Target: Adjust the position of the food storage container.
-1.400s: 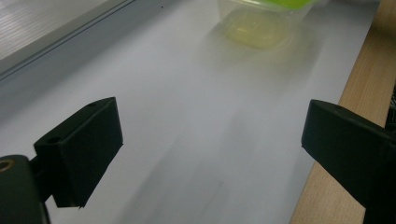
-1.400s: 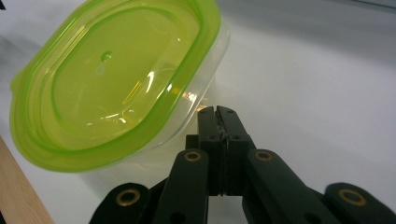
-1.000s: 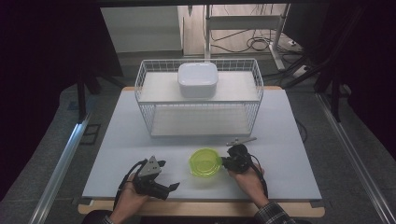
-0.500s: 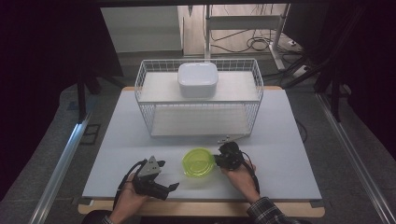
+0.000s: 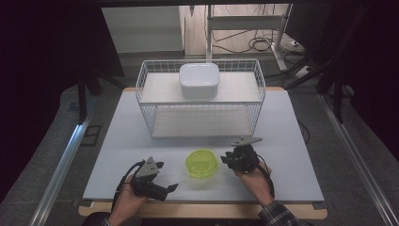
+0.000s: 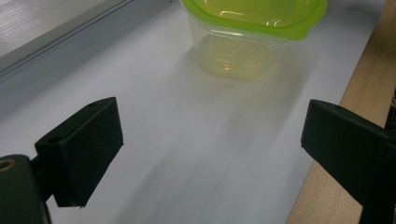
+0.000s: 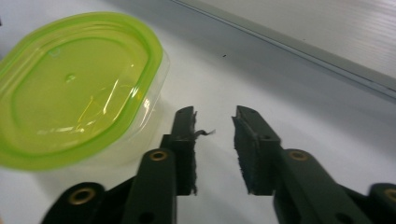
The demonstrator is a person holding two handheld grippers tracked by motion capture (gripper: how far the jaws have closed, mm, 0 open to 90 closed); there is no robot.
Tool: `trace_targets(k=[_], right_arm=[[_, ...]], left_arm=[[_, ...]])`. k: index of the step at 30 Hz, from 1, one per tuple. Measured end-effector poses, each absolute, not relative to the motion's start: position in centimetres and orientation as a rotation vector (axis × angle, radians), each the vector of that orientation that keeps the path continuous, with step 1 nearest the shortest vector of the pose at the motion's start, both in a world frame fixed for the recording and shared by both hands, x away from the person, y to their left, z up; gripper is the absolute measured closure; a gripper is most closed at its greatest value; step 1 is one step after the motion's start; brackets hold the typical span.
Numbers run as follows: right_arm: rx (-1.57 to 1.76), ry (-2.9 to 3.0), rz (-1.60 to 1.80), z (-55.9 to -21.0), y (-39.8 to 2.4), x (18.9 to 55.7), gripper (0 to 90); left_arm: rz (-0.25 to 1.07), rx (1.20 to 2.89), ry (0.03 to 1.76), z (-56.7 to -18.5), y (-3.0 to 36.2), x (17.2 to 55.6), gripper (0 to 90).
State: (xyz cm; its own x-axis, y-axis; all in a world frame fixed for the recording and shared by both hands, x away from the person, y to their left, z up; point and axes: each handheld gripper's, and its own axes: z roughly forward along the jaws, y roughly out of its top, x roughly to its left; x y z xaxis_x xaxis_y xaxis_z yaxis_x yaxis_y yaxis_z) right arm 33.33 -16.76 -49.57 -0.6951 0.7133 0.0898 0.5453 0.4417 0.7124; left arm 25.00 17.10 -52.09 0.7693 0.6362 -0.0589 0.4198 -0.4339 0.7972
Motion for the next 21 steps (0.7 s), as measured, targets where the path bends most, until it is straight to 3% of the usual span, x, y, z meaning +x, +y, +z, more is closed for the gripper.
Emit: trace_targets(k=[21], right_arm=[[0.998, 2.457, 1.186, -49.2, -18.9, 29.0, 15.0]], left_arm=[[0.322, 2.081, 0.813, -52.4, 18.5, 23.6, 3.9]])
